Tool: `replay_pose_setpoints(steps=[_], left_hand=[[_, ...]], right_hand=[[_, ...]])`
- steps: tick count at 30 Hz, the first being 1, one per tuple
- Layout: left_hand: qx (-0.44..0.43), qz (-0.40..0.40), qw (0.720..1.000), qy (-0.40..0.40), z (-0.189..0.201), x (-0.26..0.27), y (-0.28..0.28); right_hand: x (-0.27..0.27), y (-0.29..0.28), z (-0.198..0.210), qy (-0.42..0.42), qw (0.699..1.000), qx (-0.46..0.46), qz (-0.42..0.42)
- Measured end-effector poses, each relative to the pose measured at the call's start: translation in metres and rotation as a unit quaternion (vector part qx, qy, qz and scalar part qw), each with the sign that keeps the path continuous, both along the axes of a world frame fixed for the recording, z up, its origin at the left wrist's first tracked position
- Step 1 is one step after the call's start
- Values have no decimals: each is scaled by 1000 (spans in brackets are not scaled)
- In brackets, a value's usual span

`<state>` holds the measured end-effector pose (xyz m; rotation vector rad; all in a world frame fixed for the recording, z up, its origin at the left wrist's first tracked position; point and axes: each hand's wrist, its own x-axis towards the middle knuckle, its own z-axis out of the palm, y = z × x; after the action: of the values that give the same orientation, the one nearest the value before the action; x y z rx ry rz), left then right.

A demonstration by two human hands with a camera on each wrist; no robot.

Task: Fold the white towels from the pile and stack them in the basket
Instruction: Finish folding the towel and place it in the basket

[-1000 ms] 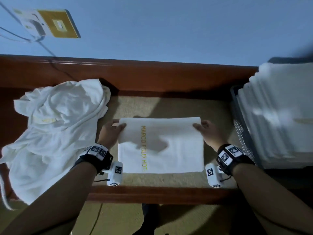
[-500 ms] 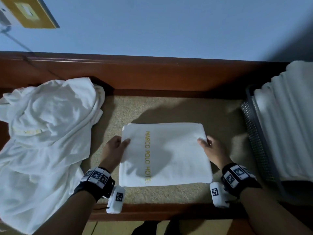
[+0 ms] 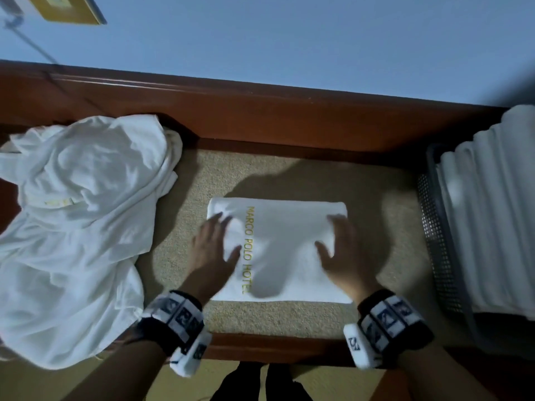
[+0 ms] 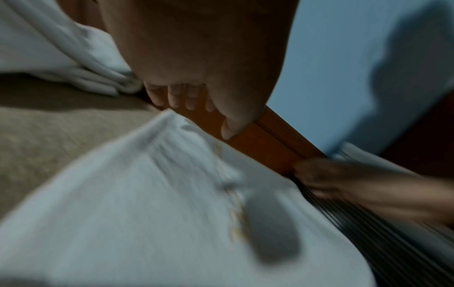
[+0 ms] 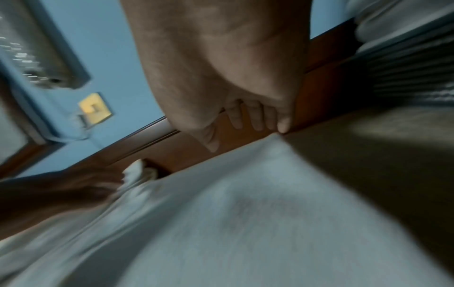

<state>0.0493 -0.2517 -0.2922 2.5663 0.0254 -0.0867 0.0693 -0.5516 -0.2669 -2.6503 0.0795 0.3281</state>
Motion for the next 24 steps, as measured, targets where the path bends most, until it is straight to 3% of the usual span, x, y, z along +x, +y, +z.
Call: replay_pose_setpoints(steps=[3, 6, 9, 12, 15, 20, 24], left_hand=[[48, -119, 991, 36, -20, -42, -42], [99, -158, 982, 27, -48, -53, -38], [145, -131, 980, 39, -55, -39, -1], [159, -116, 980, 36, -50, -32, 20], [138, -89, 986, 33, -40, -17, 4], [129, -132, 981, 57, -42, 34, -37], [146, -104, 982, 64, -56, 51, -11]], right_hand=[[-51, 40, -23, 32, 985, -74, 153], [-74, 37, -51, 3, 974, -98, 204], [-57, -7, -56, -20, 980, -96, 171], [-40, -42, -54, 20, 985, -137, 106], [-10, -27, -46, 33, 984, -163, 61], [41, 50, -45, 46, 963, -153, 216], [52, 21, -65, 38, 972, -150, 175]])
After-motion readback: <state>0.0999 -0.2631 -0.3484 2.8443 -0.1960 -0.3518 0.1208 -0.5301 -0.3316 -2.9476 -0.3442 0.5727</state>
